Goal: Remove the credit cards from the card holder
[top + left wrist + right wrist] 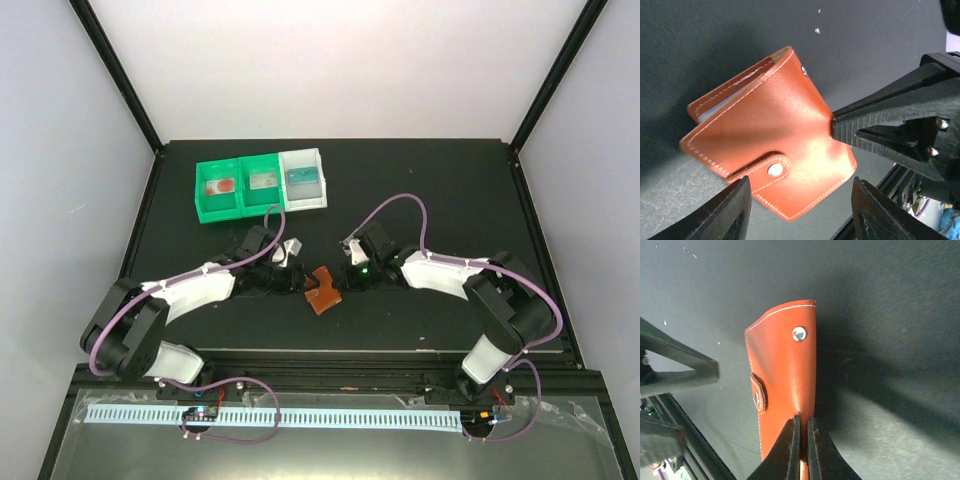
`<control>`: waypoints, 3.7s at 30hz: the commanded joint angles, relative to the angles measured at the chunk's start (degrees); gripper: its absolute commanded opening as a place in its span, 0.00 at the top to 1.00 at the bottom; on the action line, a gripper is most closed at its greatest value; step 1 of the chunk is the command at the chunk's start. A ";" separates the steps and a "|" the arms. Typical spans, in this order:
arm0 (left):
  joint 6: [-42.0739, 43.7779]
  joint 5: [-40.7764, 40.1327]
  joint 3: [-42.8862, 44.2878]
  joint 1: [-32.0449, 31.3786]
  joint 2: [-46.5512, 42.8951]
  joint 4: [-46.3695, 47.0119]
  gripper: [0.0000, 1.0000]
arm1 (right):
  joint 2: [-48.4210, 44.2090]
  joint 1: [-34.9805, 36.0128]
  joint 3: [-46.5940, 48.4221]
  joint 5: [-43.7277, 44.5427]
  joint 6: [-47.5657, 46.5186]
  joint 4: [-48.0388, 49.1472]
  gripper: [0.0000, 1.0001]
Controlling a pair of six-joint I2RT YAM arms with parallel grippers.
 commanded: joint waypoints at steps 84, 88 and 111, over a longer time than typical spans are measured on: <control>5.50 -4.97 3.15 -1.31 2.87 -7.07 0.98 | -2.61 8.40 -0.91 19.51 3.05 0.80 0.92; 4.45 -1.02 2.78 -1.02 2.65 -5.29 0.98 | -2.51 8.37 -0.28 20.28 1.22 -1.19 0.85; 3.34 0.48 4.55 -0.91 -4.91 -7.42 0.98 | -6.12 8.48 0.11 10.80 -6.08 1.00 0.38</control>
